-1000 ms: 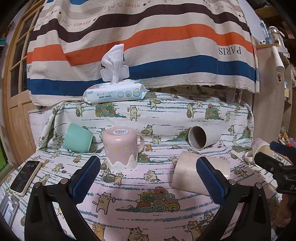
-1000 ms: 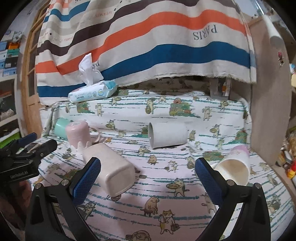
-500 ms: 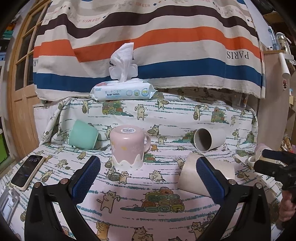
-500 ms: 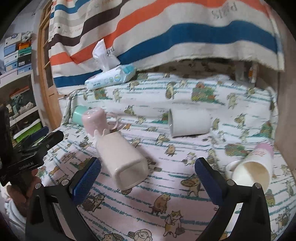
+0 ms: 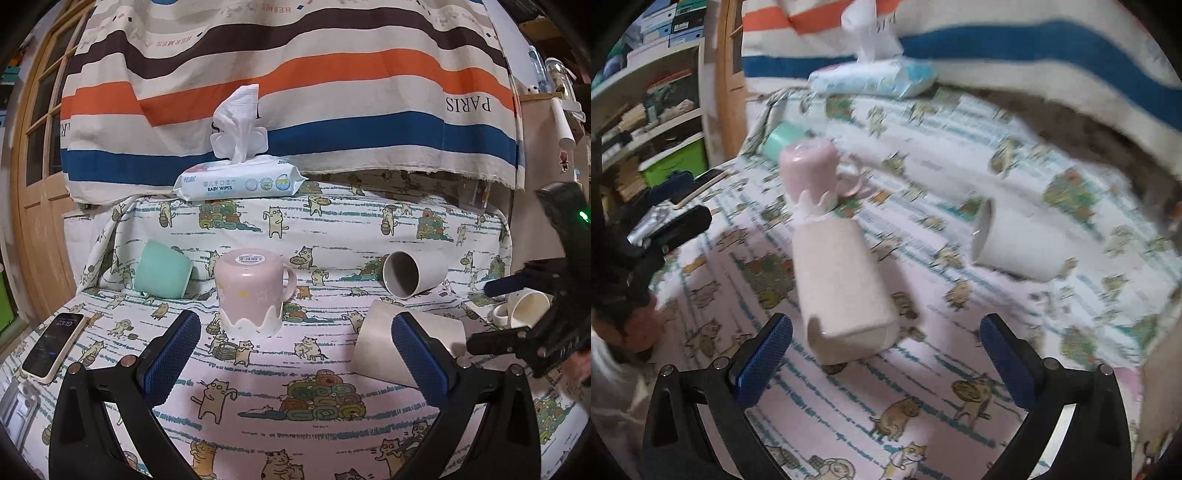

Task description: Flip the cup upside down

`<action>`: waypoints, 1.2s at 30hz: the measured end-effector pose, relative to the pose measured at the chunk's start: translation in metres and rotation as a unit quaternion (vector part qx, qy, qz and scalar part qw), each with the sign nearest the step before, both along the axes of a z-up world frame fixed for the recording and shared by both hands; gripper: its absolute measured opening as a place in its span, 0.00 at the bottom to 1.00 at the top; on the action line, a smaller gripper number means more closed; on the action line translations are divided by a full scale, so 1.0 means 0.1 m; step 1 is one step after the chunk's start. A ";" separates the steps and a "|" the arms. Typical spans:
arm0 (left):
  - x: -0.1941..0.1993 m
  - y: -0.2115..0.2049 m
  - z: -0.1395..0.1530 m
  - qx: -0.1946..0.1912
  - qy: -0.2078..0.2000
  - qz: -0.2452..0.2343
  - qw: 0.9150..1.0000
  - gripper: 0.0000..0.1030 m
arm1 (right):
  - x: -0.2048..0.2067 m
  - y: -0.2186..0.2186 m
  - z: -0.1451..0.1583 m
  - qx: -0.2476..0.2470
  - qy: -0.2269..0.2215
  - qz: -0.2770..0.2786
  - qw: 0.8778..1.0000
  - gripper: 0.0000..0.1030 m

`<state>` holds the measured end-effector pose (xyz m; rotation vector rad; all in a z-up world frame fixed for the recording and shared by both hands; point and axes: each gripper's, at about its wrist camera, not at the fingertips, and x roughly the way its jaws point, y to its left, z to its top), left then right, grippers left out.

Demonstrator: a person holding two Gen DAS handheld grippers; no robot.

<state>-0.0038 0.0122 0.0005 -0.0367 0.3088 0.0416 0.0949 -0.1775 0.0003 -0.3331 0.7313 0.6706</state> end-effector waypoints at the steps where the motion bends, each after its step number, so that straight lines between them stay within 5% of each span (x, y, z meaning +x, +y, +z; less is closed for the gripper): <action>1: 0.00 0.00 0.00 0.001 0.000 0.000 1.000 1.00 | 0.05 0.02 -0.01 0.002 0.016 0.005 1.000 0.99; 18: 0.04 0.04 -0.01 -0.007 0.012 0.001 1.000 1.00 | 0.37 0.64 -0.36 -0.017 0.081 0.091 0.992 0.85; 23: 0.05 0.05 -0.02 -0.007 0.011 0.001 1.000 1.00 | 0.36 0.69 -0.42 -0.027 0.090 0.083 0.992 0.69; 31: 0.03 0.03 -0.02 -0.006 0.007 0.002 1.000 1.00 | 0.07 0.44 -0.33 0.011 0.061 -0.010 0.998 0.69; 36: 0.02 0.03 -0.02 -0.005 0.005 0.004 1.000 1.00 | -0.21 0.18 -0.14 0.043 0.031 -0.122 0.991 0.69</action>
